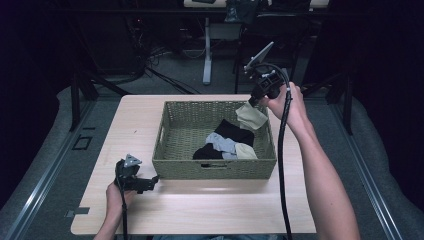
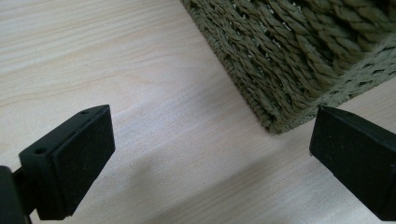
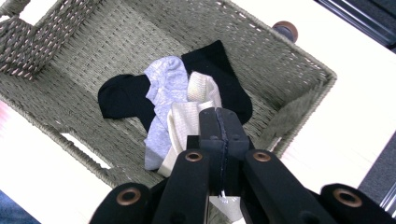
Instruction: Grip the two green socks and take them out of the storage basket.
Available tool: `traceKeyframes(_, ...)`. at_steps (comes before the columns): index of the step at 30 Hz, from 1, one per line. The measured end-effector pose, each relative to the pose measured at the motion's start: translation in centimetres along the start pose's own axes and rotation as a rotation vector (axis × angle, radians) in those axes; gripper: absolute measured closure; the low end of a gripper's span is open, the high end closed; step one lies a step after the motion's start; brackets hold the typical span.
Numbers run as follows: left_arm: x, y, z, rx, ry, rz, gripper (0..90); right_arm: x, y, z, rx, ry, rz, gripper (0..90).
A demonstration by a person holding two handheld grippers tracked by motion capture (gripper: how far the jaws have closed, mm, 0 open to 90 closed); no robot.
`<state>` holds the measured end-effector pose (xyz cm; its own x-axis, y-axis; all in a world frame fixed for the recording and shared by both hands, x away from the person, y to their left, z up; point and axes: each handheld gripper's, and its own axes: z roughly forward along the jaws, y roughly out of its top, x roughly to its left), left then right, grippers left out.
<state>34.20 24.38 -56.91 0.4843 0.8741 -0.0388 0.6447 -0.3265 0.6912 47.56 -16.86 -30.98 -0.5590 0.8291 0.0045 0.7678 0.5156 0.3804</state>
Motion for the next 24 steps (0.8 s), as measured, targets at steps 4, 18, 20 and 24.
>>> traceKeyframes(4, 0.0, 0.0, 0.0, 0.001, 0.002, -0.002, 0.1, -0.5, -0.4, -0.8, -0.01, -0.011, 0.009, 90.0)
traceKeyframes(18, 0.0, 0.0, 0.0, 0.004, 0.001, 0.0, 0.1, -3.0, -2.7, -3.5, -0.046, -0.044, 0.07, 90.0)
traceKeyframes(20, 0.0, 0.0, 0.0, 0.003, 0.001, -0.001, 0.1, -3.5, -3.2, -3.9, -0.054, -0.05, 0.079, 90.0)
traceKeyframes(24, -0.1, 0.0, 0.1, 0.004, 0.001, 0.0, 0.1, -4.4, -4.2, -4.9, -0.065, -0.068, 0.101, 90.0)
